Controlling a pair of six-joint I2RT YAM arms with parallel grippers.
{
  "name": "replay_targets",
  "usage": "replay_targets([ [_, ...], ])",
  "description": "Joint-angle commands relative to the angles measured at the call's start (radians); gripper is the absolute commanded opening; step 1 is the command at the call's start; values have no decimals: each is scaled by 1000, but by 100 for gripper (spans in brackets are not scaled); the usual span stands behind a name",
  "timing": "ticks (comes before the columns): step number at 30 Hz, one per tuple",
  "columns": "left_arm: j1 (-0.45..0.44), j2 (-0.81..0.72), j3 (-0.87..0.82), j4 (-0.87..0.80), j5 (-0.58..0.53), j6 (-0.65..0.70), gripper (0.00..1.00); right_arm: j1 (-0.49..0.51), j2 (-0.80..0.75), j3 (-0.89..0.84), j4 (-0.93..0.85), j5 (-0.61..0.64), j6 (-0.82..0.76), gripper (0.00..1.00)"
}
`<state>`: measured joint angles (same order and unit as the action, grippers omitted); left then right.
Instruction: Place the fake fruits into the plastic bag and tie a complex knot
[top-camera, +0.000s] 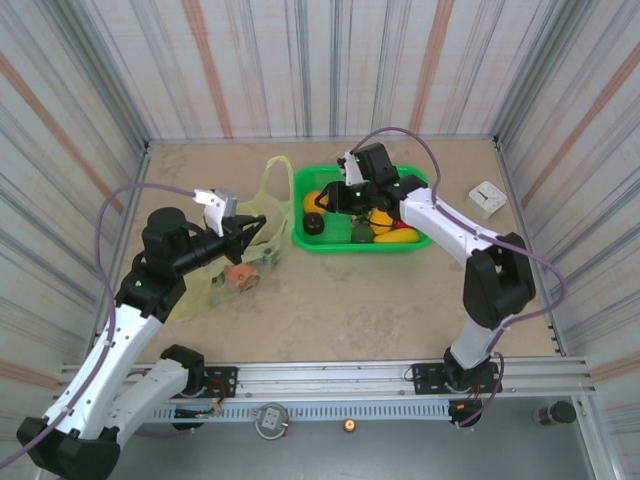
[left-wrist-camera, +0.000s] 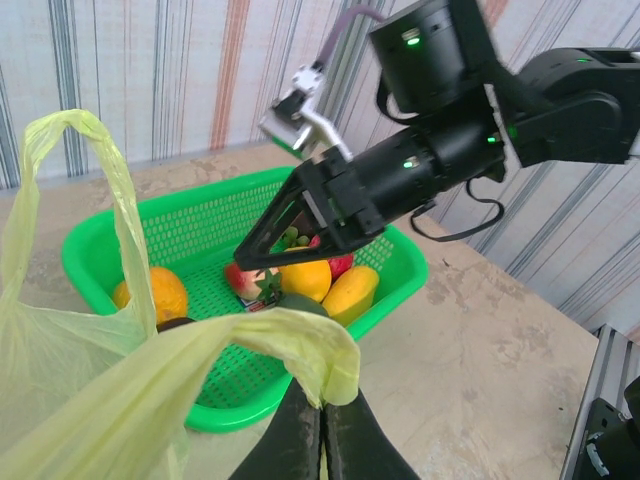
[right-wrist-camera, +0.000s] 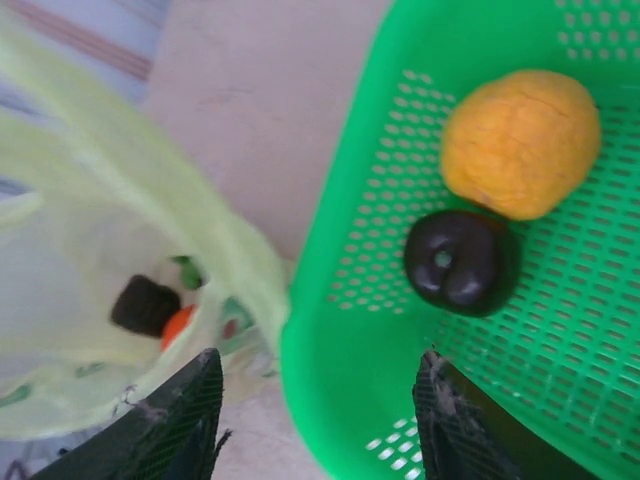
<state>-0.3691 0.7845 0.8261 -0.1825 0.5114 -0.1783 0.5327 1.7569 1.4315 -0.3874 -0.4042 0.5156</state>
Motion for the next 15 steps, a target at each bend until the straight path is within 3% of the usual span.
replay_targets([
  [1,-7,4,3,4,7,22,0,12,108,80,-146,71,5,57],
  [10,-7,7,3,6,9,22,0,38,286,191,-162,60,25,72],
  [15,-7,7,3,8,11,21,0,46,372,240,-179,70,30,74],
])
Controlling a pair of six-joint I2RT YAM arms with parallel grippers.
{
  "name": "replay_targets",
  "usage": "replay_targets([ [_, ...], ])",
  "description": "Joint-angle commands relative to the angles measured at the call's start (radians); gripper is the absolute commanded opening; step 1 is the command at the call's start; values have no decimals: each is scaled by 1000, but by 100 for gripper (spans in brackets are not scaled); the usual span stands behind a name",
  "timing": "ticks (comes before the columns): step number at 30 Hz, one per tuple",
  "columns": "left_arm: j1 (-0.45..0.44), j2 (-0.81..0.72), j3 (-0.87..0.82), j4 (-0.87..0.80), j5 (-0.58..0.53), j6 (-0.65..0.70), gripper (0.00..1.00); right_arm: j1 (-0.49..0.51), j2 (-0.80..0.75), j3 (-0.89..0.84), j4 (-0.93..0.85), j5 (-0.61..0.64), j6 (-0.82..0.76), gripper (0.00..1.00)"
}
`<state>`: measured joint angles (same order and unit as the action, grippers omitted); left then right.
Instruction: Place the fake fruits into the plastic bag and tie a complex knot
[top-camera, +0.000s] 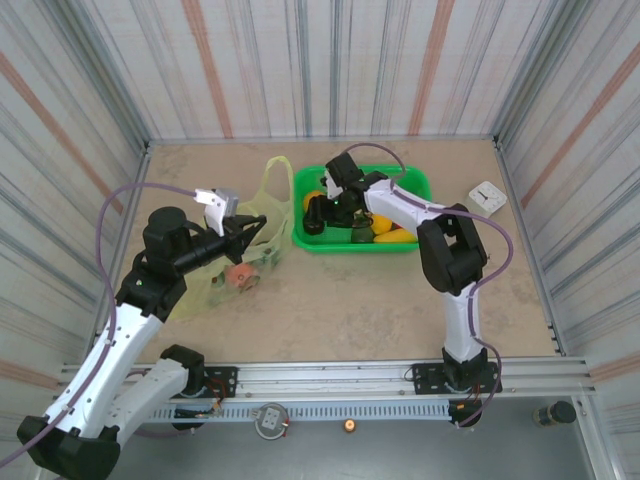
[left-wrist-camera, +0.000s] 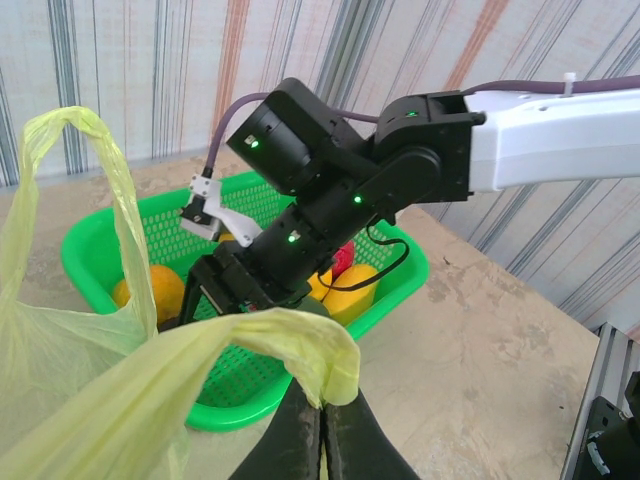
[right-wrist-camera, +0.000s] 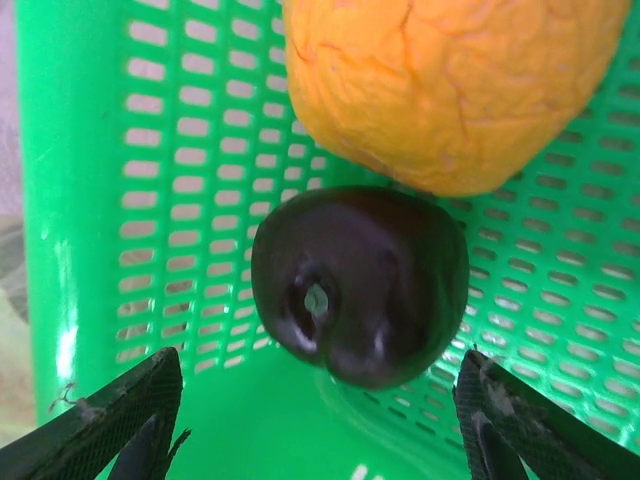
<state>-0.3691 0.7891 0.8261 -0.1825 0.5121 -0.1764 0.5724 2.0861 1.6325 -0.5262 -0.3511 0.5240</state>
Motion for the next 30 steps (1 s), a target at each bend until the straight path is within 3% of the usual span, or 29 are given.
replay_targets([
  [1,-7,2,1,6,11,20,0,3,56,39,-34,16,27,74],
  [12,-7,2,1,6,11,20,0,-11,131,46,-4,-14,31,60],
  [21,-8,3,2,10,12,18,0,-53,-25,-92,86,-34,44,48],
  [30,-7,3,-1,8,11,18,0,-101,-173,-166,114,-75,21,47],
])
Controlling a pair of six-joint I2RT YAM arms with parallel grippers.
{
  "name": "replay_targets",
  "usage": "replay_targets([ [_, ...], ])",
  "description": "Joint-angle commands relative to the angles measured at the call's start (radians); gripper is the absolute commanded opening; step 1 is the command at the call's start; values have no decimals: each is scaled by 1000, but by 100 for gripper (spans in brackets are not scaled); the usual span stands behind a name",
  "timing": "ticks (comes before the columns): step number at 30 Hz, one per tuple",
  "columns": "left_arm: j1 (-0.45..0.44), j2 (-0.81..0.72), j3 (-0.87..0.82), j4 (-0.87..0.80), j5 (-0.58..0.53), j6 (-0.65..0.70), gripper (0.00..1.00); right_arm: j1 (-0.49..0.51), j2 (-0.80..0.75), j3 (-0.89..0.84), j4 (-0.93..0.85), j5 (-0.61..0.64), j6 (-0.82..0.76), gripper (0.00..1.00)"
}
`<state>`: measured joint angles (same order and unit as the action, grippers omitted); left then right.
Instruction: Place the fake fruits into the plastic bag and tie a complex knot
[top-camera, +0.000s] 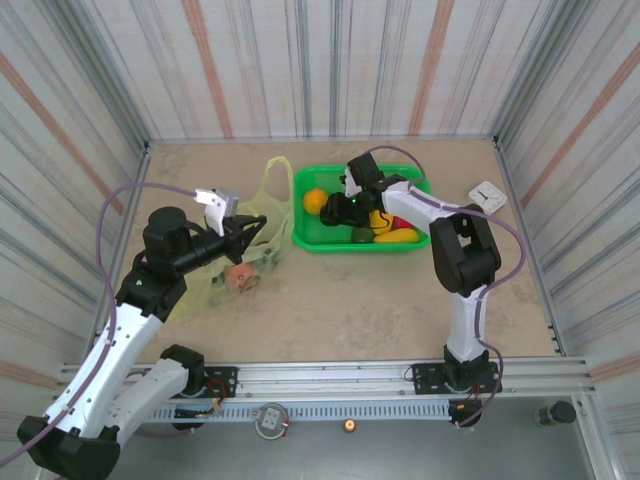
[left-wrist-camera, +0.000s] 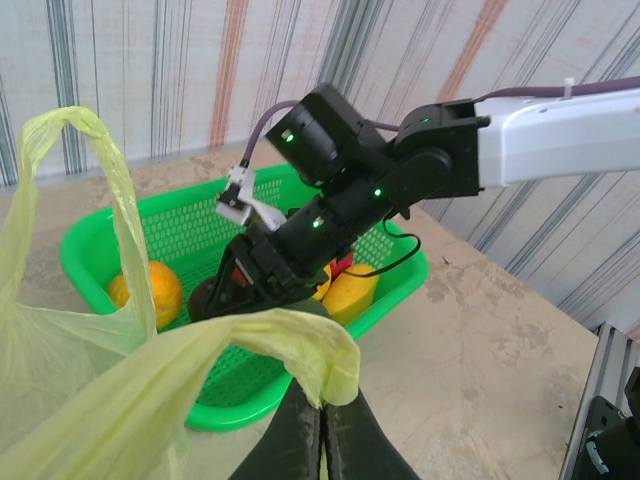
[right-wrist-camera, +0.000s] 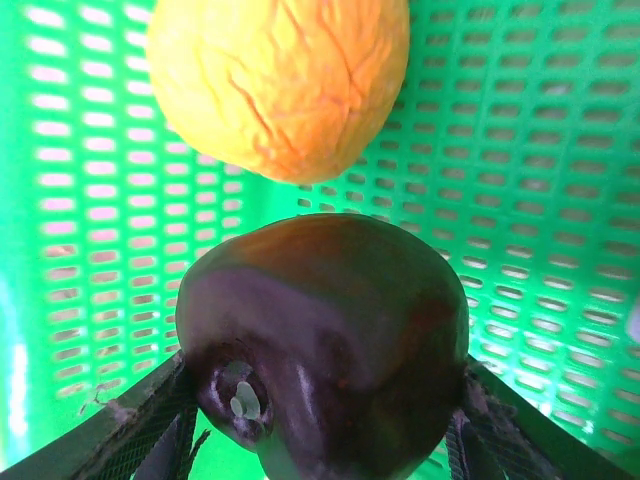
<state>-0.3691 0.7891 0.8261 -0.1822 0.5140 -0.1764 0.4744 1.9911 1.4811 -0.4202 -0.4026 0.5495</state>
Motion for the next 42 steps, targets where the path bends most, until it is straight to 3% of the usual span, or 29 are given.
replay_targets([
  [1,-7,4,-1,7,9,19,0,-5,-100,-20,8,-20,-11,47],
  [6,-8,-9,2,10,2,-12,0,-5,-207,-52,59,-51,-11,46],
  [10,-5,-19,25,-19,-14,-83,0,21,-288,-91,182,-151,35,46],
  [17,10,-93,-27,11,8,-254,0,167,-346,-94,309,-160,6,46],
  [23,20,-142,-21,16,18,-263,0,264,-245,0,313,-165,1,46],
  [30,59,-191,-131,107,4,-417,0,348,-69,107,294,-156,-5,48],
  [37,57,-212,-109,-25,-164,-465,0,379,-7,99,279,-137,-22,49],
  [42,42,-192,-69,-190,-330,-518,0,389,-1,125,186,-45,-68,70],
])
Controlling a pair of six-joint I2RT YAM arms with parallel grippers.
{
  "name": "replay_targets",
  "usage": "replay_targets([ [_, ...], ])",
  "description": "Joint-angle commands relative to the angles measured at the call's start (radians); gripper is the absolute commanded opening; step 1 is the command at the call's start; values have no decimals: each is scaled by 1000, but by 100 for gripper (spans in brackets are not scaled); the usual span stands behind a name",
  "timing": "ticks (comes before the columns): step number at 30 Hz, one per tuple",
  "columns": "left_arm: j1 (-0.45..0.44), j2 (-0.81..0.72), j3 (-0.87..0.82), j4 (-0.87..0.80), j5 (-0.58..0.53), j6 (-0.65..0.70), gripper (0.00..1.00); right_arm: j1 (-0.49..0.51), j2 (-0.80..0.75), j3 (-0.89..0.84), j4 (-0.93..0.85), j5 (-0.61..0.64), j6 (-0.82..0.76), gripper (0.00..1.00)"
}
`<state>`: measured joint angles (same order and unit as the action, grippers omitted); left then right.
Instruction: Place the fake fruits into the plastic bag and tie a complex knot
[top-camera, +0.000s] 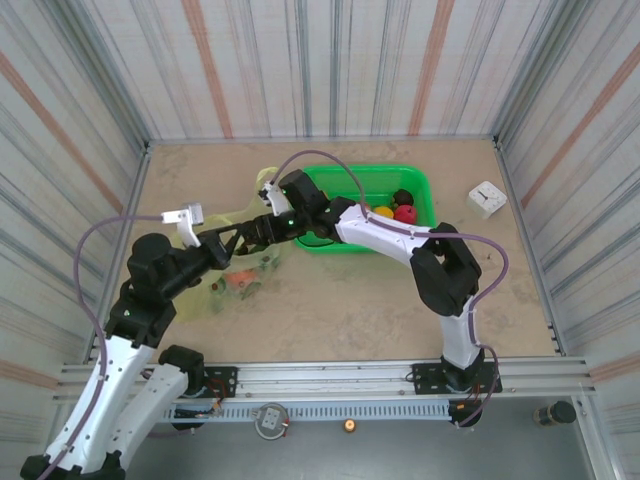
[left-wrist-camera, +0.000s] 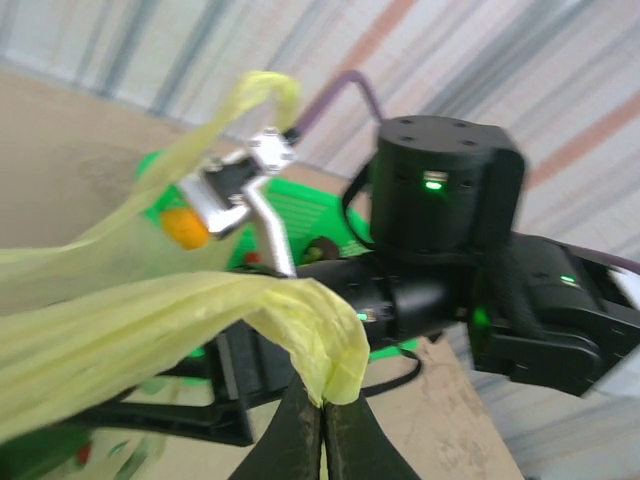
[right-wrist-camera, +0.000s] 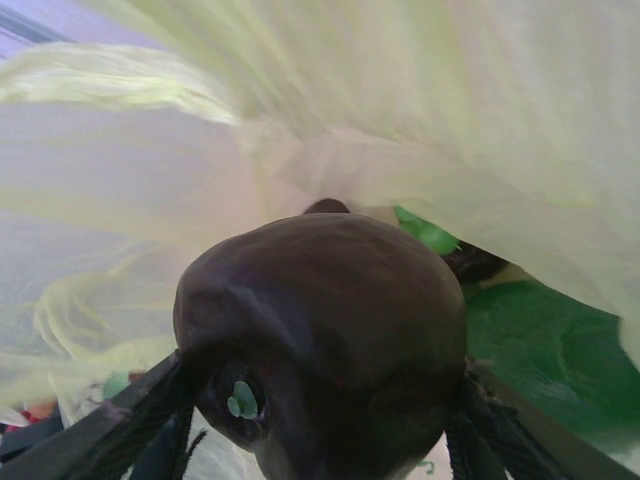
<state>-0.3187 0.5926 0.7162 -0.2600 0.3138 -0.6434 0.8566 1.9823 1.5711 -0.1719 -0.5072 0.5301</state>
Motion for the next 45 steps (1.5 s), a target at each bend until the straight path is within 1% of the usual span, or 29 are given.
replay_targets([
  [1,-10,4,46,-119,-133,-47,0,6,2,32,-66,69,-50,71],
  [10,-16,12,71,-126,-131,-15,0,-9,-48,32,-61,61,-56,71],
  [13,-19,16,79,-128,-119,5,0,-19,-76,15,-43,53,-41,66],
  [17,-21,21,83,-115,-78,41,0,-27,-113,2,-41,42,-36,56],
  [20,-22,33,94,-97,-21,83,0,-30,-155,-9,-50,45,-48,48],
  [23,-22,58,118,-82,61,152,0,-45,-217,-42,-30,31,-53,45],
  [25,-22,88,153,-112,97,208,0,-61,-257,-66,-26,27,-53,45],
  [29,-24,174,244,-230,126,316,0,-104,-349,-140,-26,38,-54,46],
  [33,-30,223,265,-248,144,358,0,-154,-419,-224,-5,23,-42,50],
  [36,-46,248,267,-228,148,368,0,-177,-427,-243,-21,-1,-37,55],
  [39,-81,283,287,-223,154,390,0,-179,-438,-264,-28,3,-41,55],
  [42,-134,334,326,-242,171,443,0,-182,-450,-273,-38,36,-44,55],
  [45,-207,391,399,-311,135,523,0,-198,-451,-265,-40,24,-42,55],
])
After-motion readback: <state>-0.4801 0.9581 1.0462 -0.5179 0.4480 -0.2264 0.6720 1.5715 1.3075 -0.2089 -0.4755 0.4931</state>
